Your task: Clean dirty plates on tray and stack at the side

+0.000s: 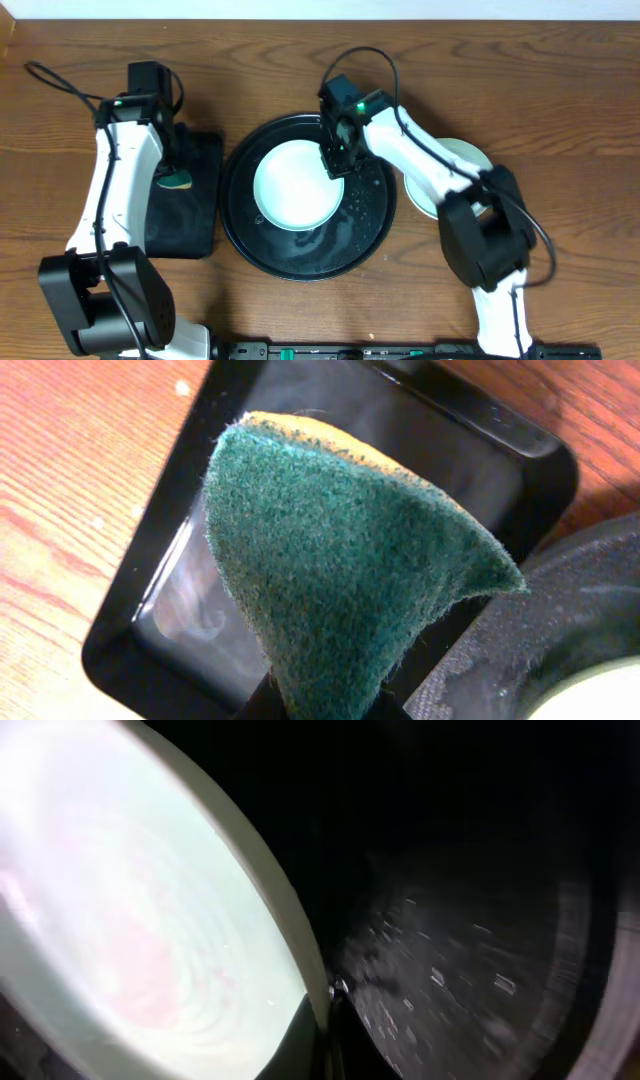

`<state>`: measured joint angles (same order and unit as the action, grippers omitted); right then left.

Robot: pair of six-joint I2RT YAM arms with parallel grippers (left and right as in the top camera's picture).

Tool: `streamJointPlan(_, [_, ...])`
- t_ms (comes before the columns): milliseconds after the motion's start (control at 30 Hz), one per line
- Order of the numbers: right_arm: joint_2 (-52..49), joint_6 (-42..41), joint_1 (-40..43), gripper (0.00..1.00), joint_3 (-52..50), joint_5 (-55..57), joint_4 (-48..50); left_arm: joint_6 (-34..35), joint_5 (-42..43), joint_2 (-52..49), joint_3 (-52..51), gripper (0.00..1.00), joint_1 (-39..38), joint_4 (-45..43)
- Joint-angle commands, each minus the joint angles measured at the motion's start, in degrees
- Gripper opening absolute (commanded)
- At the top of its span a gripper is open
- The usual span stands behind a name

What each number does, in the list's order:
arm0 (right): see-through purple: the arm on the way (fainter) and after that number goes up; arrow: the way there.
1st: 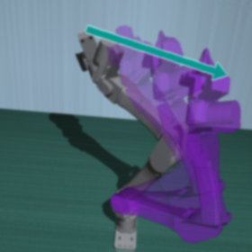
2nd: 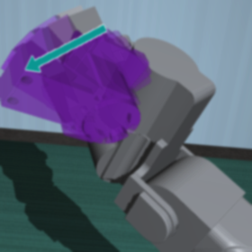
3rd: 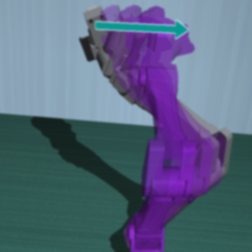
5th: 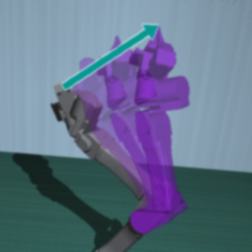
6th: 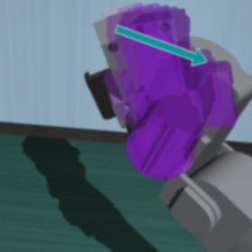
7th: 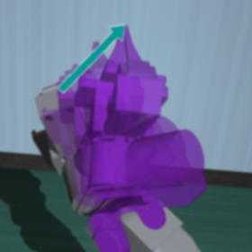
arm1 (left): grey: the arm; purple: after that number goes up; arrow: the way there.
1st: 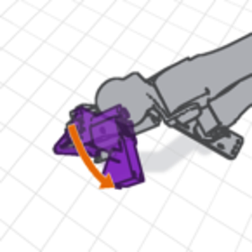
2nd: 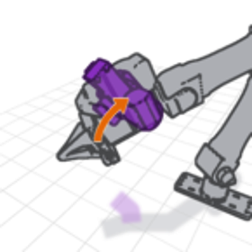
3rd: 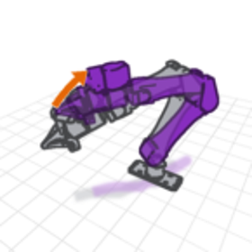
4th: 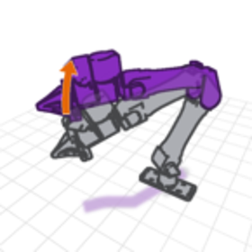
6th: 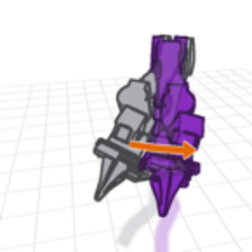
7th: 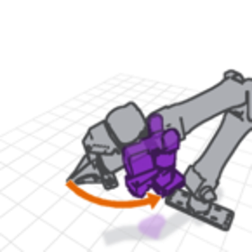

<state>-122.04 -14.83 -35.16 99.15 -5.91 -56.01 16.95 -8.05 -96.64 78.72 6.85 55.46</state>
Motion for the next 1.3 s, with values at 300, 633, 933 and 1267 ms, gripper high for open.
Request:
streamJointPlan(300, [13.1,0.3,-16.0,0.01,0.3,46.3,-3.1,0.7,0.1,0.5,0.9,0.08,0.7,0.0])
streamJointPlan(633, [14.4,0.3,-26.8,0.01,0.3,75.9,-4.5,0.8,0.1,0.5,0.8,0.08,0.7,0.0])
streamJointPlan(933, [14.7,0.2,-31.8,0.01,0.3,89.0,-4.4,0.7,0.1,0.5,0.2,0.08,0.7,0.0])
streamJointPlan(1267, [14.7,-2.5,-26.7,0.01,-0.1,61.8,-4.9,0.8,0.1,0.5,0.3,0.08,0.7,0.0])
